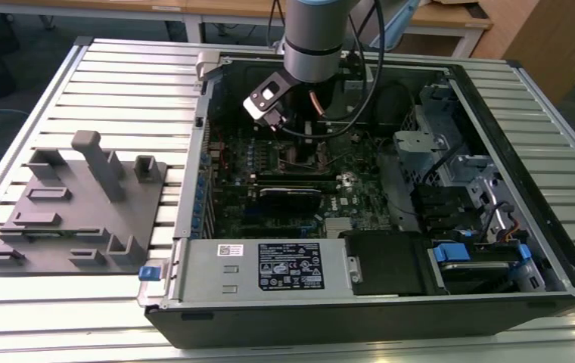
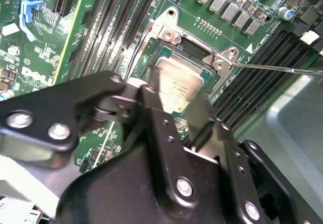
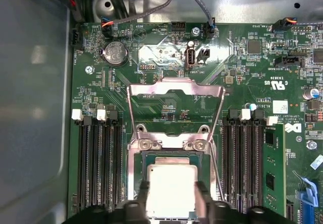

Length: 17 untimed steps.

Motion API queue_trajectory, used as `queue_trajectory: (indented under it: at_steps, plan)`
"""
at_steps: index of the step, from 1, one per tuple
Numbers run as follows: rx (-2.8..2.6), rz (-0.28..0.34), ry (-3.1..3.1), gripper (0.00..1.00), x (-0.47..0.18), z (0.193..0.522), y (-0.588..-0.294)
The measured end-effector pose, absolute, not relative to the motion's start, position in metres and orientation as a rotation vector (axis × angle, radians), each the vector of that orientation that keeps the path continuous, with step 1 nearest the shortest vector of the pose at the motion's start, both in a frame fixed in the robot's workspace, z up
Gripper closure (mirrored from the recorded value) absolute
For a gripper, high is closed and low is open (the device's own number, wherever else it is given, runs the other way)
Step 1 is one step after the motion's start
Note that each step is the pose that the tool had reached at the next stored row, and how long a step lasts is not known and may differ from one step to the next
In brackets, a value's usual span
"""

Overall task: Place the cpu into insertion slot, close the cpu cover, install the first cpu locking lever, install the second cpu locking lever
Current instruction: 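Place the cpu into insertion slot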

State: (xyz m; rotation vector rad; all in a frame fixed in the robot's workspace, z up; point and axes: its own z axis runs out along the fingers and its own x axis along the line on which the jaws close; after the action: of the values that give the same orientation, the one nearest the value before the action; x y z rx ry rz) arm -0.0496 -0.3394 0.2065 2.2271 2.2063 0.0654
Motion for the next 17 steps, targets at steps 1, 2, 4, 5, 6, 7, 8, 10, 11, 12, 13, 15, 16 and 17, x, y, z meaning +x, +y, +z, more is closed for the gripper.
queue_trajectory:
  at_steps: [1, 2, 4, 5, 6, 7, 8, 10, 11, 12, 13, 15, 16, 17]
  plan:
    - [2.227, 0.065, 2.206, 0.53, -0.0497, 0.2066, -0.3393]
    - [2.227, 0.065, 2.206, 0.59, -0.0496, 0.2067, -0.3393]
    - [2.227, 0.065, 2.206, 0.64, -0.0497, 0.2068, -0.3394]
    - [2.227, 0.065, 2.206, 0.64, -0.0496, 0.2069, -0.3393]
    - [2.227, 0.065, 2.206, 0.70, -0.0497, 0.2070, -0.3394]
    - [2.227, 0.065, 2.206, 0.76, -0.0497, 0.2070, -0.3393]
    - [2.227, 0.065, 2.206, 0.76, -0.0496, 0.2071, -0.3394]
    - [2.227, 0.065, 2.206, 0.88, -0.0497, 0.2072, -0.3393]
    - [2.227, 0.065, 2.206, 0.88, -0.0497, 0.2073, -0.3394]
    - [2.227, 0.066, 2.206, 0.90, -0.0496, 0.2074, -0.3393]
    - [2.227, 0.065, 2.206, 0.90, -0.0497, 0.2075, -0.3393]
    - [2.227, 0.065, 2.206, 0.90, -0.0497, 0.2076, -0.3393]
    - [2.228, 0.063, 2.208, 0.90, -0.0496, 0.2076, -0.3393]
    - [2.231, 0.056, 2.211, 0.90, -0.0495, 0.2076, -0.3394]
